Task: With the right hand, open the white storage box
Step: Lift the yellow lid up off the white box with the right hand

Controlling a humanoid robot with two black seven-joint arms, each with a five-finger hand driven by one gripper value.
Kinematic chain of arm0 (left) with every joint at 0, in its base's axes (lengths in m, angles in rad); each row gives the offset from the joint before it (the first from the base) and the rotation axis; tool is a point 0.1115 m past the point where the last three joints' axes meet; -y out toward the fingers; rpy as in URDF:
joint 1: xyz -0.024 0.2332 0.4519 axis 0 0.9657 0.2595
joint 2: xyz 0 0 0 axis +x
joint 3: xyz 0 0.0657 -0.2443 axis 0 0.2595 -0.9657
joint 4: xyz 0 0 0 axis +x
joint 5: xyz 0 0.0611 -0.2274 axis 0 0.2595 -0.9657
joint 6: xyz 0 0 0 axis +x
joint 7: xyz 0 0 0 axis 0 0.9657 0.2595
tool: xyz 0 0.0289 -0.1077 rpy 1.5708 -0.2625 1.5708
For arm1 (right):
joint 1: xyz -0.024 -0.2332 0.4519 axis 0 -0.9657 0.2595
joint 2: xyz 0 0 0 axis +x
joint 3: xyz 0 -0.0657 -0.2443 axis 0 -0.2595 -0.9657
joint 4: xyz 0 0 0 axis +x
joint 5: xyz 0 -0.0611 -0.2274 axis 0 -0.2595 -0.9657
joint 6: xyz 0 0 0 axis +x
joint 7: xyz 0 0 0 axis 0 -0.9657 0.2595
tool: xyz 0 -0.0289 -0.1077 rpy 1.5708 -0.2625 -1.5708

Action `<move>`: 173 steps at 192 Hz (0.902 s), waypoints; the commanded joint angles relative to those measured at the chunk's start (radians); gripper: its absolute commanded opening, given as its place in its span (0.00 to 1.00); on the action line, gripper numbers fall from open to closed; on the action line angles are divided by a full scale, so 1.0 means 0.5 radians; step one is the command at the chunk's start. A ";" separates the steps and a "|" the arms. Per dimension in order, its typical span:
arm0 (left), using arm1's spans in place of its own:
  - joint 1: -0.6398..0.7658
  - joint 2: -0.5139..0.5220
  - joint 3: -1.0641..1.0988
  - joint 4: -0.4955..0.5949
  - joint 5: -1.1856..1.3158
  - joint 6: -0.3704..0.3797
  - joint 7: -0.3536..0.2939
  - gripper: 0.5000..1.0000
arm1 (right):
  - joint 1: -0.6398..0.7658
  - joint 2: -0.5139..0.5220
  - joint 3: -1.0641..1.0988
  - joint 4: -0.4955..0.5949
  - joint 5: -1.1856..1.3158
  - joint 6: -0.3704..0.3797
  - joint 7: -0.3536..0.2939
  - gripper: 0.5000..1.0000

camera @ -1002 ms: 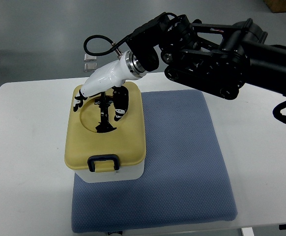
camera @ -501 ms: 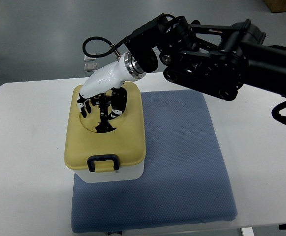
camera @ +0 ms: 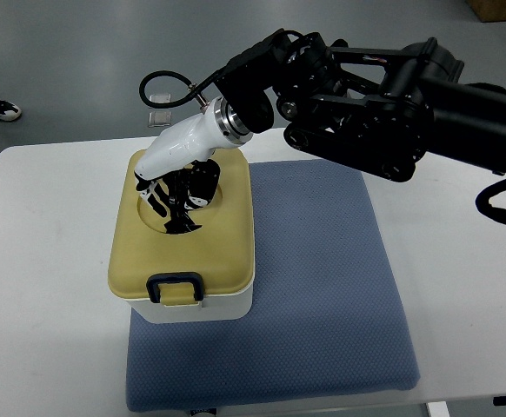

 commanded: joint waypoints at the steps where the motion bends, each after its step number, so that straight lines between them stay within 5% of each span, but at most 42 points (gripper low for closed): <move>1: 0.000 0.000 0.000 0.000 0.000 0.000 0.000 1.00 | 0.017 0.003 0.010 0.000 0.000 0.000 0.014 0.01; 107: 0.000 0.000 0.000 0.000 0.000 0.000 0.000 1.00 | 0.219 -0.046 0.197 0.028 0.012 0.000 0.152 0.00; 173: 0.000 0.000 0.000 0.000 0.000 0.000 0.000 1.00 | 0.269 -0.396 0.369 0.025 0.052 0.000 0.189 0.00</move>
